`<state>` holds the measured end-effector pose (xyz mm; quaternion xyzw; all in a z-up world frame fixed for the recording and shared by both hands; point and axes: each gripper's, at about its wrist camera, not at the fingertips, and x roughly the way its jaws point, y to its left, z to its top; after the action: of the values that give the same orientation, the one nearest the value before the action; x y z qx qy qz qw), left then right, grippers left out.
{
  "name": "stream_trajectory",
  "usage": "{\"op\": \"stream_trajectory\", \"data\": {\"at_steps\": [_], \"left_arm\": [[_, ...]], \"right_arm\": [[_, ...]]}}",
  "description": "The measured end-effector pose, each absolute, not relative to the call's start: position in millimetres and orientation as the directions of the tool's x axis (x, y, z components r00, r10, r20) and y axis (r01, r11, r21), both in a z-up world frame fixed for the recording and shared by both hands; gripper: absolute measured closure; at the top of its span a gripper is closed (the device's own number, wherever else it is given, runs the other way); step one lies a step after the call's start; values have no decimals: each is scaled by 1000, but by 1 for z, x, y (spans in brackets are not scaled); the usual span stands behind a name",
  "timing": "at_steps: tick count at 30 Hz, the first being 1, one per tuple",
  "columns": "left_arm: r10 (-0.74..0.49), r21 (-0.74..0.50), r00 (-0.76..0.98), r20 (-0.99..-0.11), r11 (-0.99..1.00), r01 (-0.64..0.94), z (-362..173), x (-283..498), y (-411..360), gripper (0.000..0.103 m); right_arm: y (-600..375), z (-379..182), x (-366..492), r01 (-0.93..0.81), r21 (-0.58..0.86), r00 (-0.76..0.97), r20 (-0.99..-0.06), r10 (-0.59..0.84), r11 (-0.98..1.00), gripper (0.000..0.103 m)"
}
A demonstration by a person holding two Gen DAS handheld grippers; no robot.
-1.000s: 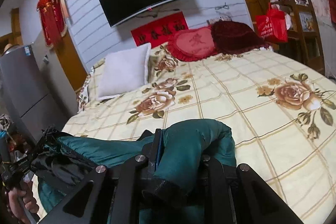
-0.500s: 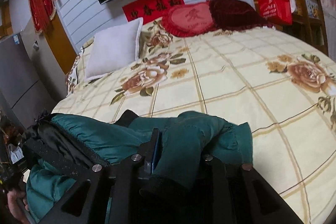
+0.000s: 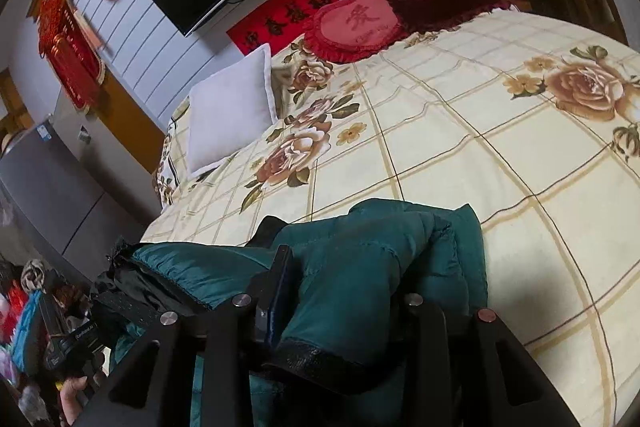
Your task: Fold large clothes
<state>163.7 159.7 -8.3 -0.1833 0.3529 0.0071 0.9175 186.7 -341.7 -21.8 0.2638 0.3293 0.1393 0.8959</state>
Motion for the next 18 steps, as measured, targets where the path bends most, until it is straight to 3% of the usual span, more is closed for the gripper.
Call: {"op": "stream_trajectory", "data": {"at_steps": [2, 5, 6, 7, 9, 10, 11, 15, 18], "left_arm": [[-116, -328, 758, -642, 935, -134, -2, 161, 160, 76], [-152, -366, 767, -624, 923, -115, 3, 160, 164, 60], [-173, -389, 767, -618, 915, -107, 4, 161, 167, 42], [-197, -417, 769, -608, 904, -98, 5, 160, 170, 16], [-128, -389, 790, -600, 909, -148, 11, 156, 174, 0], [-114, -390, 803, -585, 908, -155, 14, 154, 178, 0], [-120, -404, 809, -576, 902, -154, 15, 153, 182, 0], [-108, -394, 827, -552, 908, -144, 20, 150, 180, 0], [-106, -332, 833, -542, 938, -97, 28, 152, 161, 0]], "right_arm": [[-346, -21, 186, -63, 602, 743, -504, 440, 796, 68], [-356, -17, 181, -79, 681, 767, -425, 480, 728, 62], [-357, -16, 180, -80, 697, 771, -410, 487, 713, 60], [-358, -16, 180, -85, 710, 772, -396, 497, 699, 55], [-360, -14, 178, -94, 732, 783, -364, 504, 675, 37], [-361, -11, 176, -98, 737, 791, -351, 501, 669, 24], [-363, -7, 173, -101, 740, 807, -329, 490, 665, 20], [-363, 11, 164, -121, 702, 834, -311, 455, 702, 20], [-342, 34, 155, -153, 559, 855, -339, 393, 815, 20]]}}
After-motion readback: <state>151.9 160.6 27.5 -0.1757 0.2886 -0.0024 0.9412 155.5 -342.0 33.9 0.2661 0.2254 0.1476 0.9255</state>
